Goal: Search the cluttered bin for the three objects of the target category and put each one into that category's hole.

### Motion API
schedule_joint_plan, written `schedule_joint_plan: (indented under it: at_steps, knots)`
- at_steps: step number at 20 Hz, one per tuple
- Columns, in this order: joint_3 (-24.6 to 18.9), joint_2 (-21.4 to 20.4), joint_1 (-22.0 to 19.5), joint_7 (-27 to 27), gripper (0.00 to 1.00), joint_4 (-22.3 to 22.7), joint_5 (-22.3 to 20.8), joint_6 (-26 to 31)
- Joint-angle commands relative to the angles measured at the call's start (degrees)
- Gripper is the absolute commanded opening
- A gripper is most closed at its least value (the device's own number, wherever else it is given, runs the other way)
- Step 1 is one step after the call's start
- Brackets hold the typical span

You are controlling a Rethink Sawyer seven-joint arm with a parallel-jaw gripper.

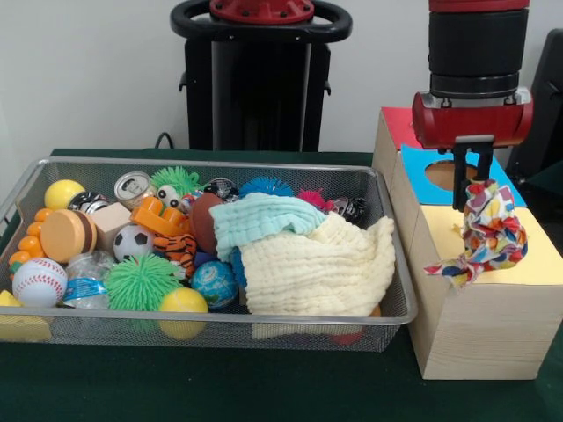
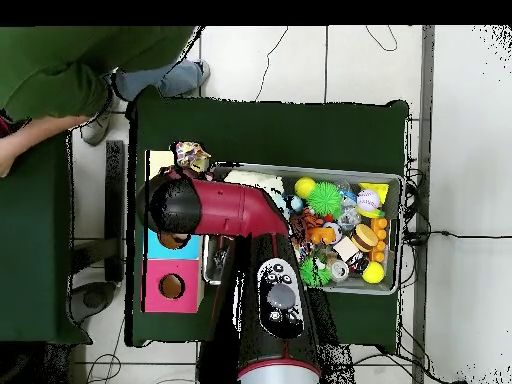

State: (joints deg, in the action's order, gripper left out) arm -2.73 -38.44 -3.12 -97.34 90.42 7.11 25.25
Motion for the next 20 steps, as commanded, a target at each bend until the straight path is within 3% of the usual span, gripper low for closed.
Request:
schedule_joint_plan:
  at_steps: [1, 5, 13, 20]
  knots:
    - [-5.59, -2.44, -1.5, -6.04, 0.0, 1.18, 2.87, 11.49]
    - [-5.49, -3.1, -1.19, -6.02, 0.0, 0.59, 3.02, 14.03]
    - [-5.08, -0.28, -0.47, -5.45, 0.0, -1.79, 1.66, 18.08]
    - [-5.87, 1.47, -0.66, -5.09, 0.0, -1.84, 1.68, 16.72]
